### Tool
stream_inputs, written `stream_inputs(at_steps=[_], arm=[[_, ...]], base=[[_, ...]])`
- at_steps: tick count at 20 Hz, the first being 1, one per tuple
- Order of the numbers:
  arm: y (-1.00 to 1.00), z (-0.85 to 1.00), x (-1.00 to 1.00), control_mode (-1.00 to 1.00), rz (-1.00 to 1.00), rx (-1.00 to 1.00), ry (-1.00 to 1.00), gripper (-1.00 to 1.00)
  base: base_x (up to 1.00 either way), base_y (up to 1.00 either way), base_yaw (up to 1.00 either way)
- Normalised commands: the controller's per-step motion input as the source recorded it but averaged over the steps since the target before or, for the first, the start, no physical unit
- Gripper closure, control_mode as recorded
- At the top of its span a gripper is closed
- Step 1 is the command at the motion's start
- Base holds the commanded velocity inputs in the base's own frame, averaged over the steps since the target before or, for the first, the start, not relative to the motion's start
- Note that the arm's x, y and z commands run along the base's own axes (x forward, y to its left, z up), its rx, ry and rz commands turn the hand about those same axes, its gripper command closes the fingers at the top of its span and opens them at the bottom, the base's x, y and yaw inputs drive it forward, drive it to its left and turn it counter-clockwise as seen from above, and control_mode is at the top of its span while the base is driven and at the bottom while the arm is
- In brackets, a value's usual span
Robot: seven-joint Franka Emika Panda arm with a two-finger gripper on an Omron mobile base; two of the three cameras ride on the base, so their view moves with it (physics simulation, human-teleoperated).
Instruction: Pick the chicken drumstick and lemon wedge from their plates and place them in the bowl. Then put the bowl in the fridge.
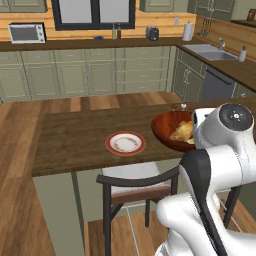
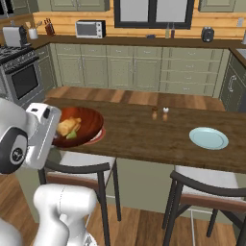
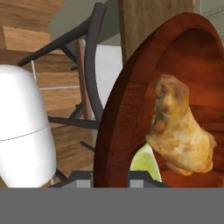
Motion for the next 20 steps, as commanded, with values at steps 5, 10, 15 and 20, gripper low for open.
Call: stream_inputs(at_steps=[5, 10, 15, 20], arm=[[-0.14, -0.04, -0.04, -1.0, 0.09, 0.13, -0.03, 1.0], [0.0, -0.04, 0.0, -1.0, 0.04, 0.0, 0.0, 1.0], [0.0, 0.0, 0.0, -1.0, 0.01, 0.0, 0.0, 1.0], [0.0, 0.0, -0.01, 1.0, 0.0, 0.0, 0.0, 1.0]], base=[[0.0, 0.0, 0.0], [0.0, 0.0, 0.0], [0.0, 0.0, 0.0], [-0.12, 0.22, 0.01]])
